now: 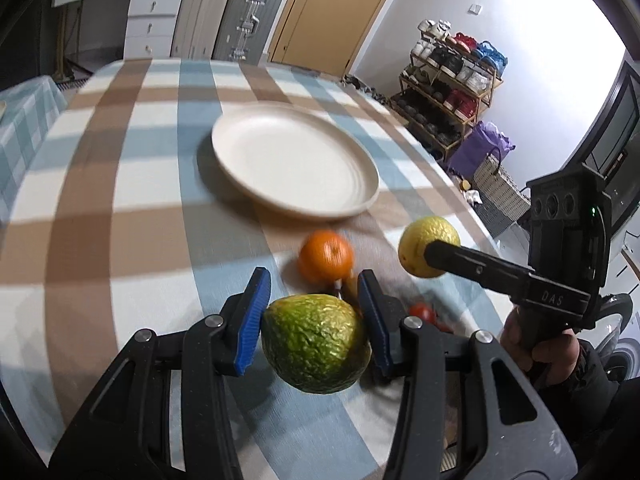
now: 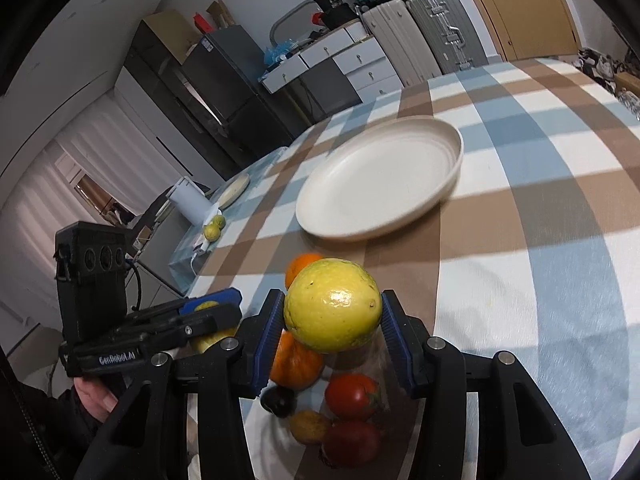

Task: Organize fruits
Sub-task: 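Carry both fruits onto the cream plate and open both tools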

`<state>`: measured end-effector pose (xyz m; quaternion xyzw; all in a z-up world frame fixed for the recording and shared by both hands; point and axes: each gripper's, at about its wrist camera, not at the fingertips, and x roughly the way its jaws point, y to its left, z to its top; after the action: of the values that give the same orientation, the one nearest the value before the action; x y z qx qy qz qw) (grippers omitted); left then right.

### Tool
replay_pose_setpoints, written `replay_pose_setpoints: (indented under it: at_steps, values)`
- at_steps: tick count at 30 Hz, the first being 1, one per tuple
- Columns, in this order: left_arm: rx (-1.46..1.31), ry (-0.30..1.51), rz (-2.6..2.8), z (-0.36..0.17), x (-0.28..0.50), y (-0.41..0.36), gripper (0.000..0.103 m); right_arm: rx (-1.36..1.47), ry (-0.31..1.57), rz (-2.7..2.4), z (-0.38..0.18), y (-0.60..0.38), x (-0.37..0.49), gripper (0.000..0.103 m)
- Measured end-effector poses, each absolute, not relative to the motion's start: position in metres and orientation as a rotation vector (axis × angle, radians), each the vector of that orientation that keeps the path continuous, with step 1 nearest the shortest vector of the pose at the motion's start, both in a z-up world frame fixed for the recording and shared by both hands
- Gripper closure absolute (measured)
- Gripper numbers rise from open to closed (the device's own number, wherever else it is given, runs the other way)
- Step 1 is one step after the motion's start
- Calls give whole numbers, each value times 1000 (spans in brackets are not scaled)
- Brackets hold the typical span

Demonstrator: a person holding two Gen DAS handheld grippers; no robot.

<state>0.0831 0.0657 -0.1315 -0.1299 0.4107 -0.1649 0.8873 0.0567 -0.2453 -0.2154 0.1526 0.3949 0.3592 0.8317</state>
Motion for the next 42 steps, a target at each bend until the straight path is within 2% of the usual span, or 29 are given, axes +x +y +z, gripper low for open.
replay_pose_setpoints:
  at_steps: [19, 31, 42]
  values:
    - [-303, 834, -355, -84, 248, 75, 61, 308, 812, 808, -170, -225, 171, 54]
    - [-353, 921, -366, -128, 350, 62, 61, 255, 910, 758, -203, -200, 250, 54]
    - [-369, 952, -349, -157, 378, 58, 61, 205, 955, 723, -226, -188, 276, 54]
